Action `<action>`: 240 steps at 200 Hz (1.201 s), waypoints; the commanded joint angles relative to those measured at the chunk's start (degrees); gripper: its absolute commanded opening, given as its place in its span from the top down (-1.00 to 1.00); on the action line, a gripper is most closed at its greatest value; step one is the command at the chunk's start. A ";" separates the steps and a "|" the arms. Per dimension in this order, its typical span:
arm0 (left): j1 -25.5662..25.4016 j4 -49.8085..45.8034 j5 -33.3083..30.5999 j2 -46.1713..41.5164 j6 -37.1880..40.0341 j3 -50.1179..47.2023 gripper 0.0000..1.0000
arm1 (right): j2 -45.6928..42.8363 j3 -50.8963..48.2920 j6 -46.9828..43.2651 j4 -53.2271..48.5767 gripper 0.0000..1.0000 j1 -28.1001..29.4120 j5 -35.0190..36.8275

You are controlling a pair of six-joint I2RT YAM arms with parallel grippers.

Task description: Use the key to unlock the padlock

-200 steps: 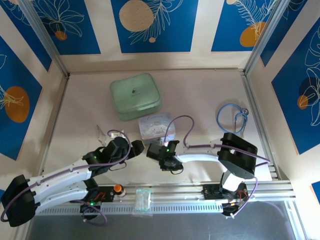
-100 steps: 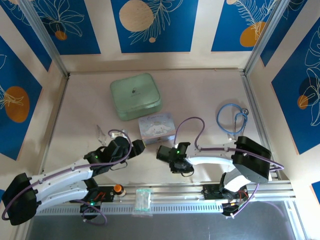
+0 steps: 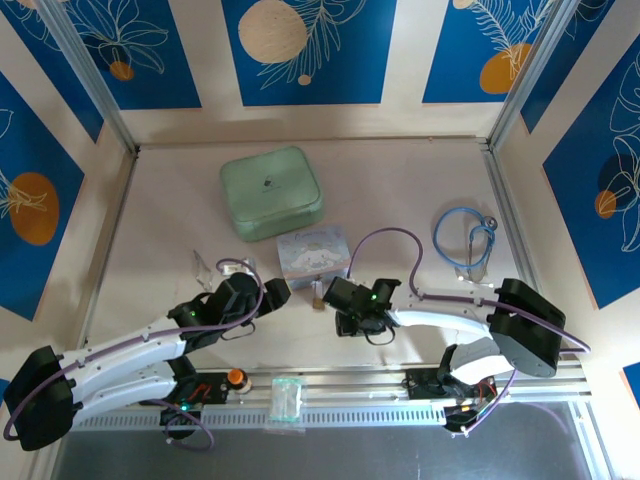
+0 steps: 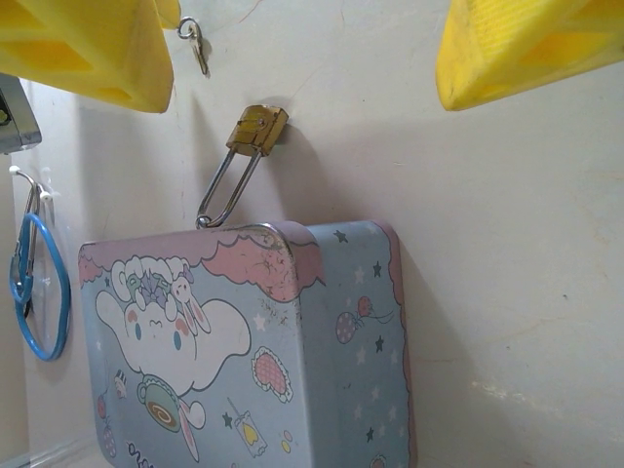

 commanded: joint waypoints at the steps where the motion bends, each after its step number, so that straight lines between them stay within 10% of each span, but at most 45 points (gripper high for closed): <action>1: -0.24 1.20 0.33 0.54 -0.63 -0.20 -0.43 | -0.84 -0.64 -2.55 1.24 0.09 -1.10 -1.42; 202: -0.33 2.67 0.36 2.18 -1.40 -0.33 -0.43 | 9.21 -3.19 2.69 1.93 0.57 5.28 -2.37; 240: -0.33 3.89 0.41 3.74 -1.46 0.13 -0.43 | 9.29 -4.35 2.16 2.90 0.92 5.78 -1.28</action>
